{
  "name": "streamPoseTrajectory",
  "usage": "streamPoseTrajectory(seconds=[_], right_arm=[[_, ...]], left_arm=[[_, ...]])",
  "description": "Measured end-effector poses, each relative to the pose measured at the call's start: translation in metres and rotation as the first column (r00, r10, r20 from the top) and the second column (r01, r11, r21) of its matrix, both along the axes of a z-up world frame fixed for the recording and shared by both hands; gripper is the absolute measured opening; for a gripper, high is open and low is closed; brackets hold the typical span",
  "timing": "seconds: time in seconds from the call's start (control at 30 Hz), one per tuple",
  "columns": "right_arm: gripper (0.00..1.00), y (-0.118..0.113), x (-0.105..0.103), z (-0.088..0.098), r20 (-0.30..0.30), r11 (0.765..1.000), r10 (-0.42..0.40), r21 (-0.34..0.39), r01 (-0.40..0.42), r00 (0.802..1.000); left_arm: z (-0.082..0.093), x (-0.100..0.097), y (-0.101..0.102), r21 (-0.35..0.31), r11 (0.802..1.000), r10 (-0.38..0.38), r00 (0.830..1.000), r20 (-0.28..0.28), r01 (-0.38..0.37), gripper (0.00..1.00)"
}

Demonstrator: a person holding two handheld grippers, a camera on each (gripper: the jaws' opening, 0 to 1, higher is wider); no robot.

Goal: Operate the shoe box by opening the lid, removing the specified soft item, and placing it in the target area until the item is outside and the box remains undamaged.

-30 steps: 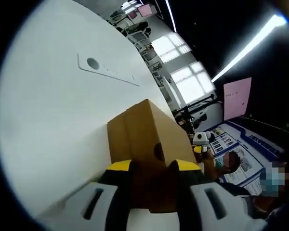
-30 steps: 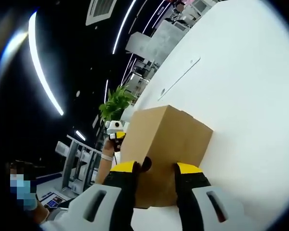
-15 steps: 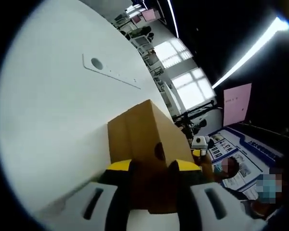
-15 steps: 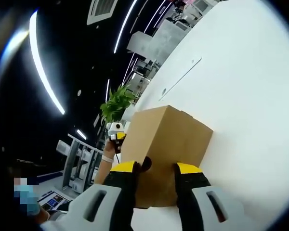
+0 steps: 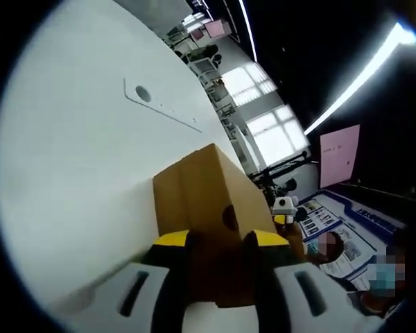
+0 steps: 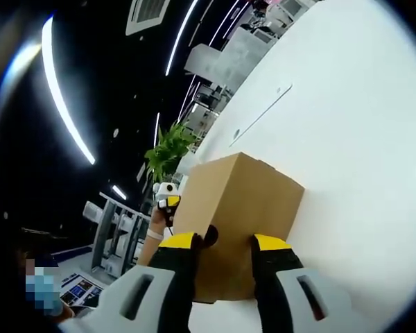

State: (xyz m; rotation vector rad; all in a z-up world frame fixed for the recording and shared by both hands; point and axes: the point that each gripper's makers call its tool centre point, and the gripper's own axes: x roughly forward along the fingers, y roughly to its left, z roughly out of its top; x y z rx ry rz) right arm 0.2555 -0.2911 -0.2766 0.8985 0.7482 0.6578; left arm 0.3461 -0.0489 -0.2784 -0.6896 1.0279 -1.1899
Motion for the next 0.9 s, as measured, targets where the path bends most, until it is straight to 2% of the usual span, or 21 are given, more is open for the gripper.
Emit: streamPoseTrajectory(seconds=[0.1, 0.3, 0.43, 0.57, 0.63, 0.9], right_arm=[[0.30, 0.001, 0.000, 0.000, 0.003, 1.000, 0.003, 0.001, -0.003, 1.000], [0.30, -0.001, 0.004, 0.000, 0.003, 1.000, 0.006, 0.000, -0.006, 1.000], [0.30, -0.002, 0.006, 0.000, 0.002, 1.000, 0.005, 0.002, -0.005, 1.000], [0.30, -0.002, 0.009, 0.001, -0.001, 1.000, 0.018, -0.015, -0.018, 1.000], [0.30, -0.002, 0.009, 0.001, 0.001, 0.999, 0.025, -0.024, -0.025, 1.000], [0.30, -0.008, 0.017, 0.000, -0.004, 0.999, 0.041, -0.021, -0.041, 0.999]], left_arm=[[0.000, 0.008, 0.003, -0.002, 1.000, 0.014, 1.000, -0.002, -0.014, 0.33], [0.000, -0.002, 0.003, 0.006, 1.000, 0.027, 1.000, 0.001, -0.027, 0.33], [0.000, 0.002, 0.006, 0.009, 0.999, 0.036, 0.999, 0.001, -0.036, 0.33], [0.000, -0.007, 0.006, 0.012, 0.999, 0.041, 0.999, 0.009, -0.041, 0.33], [0.000, -0.002, 0.009, 0.007, 0.999, 0.045, 0.999, 0.008, -0.045, 0.33], [-0.001, -0.007, 0.008, -0.001, 0.999, 0.049, 0.999, 0.010, -0.049, 0.33]])
